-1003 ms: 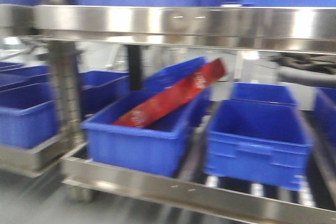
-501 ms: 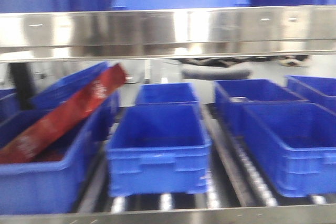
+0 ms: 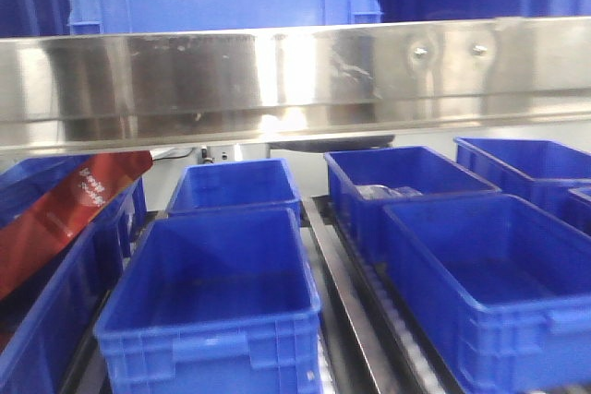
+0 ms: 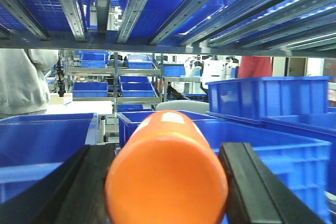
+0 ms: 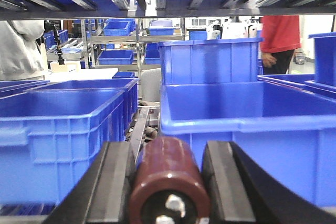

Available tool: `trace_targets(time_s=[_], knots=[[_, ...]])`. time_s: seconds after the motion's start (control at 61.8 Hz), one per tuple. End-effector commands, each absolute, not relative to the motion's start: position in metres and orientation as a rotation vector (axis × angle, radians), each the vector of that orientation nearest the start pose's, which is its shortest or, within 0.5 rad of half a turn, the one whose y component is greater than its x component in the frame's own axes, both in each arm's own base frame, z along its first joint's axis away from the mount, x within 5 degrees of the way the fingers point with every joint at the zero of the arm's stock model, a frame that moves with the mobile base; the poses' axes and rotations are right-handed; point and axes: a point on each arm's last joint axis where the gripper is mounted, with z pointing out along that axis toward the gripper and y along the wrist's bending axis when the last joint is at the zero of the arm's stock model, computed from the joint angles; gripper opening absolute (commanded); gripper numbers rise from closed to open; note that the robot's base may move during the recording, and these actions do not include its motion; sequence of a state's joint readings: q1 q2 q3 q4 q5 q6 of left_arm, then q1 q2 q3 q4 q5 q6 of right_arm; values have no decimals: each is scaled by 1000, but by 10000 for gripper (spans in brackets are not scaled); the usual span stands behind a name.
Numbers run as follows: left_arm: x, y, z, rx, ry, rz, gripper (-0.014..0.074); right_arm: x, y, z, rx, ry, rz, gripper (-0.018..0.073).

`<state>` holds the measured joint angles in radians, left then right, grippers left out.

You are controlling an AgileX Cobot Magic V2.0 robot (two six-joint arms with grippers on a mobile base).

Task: Place cylindrical capacitor in blue bin on shelf
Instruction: 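Extend both grippers with cylinders over the blue bins on the shelf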

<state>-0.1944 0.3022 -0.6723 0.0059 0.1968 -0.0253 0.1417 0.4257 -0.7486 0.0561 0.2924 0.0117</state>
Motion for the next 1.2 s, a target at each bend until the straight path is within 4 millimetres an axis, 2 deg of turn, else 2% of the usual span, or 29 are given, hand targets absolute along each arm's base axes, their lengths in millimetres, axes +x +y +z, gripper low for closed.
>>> trace_targets(time_s=[0.0,1.181], knots=[[43,-8,400,109,1282,-189,-111,69,11,408,-73,1428,170,-162],[43,-8,400,109,1282,-189,-111,69,11,408,-73,1428,170,-162]])
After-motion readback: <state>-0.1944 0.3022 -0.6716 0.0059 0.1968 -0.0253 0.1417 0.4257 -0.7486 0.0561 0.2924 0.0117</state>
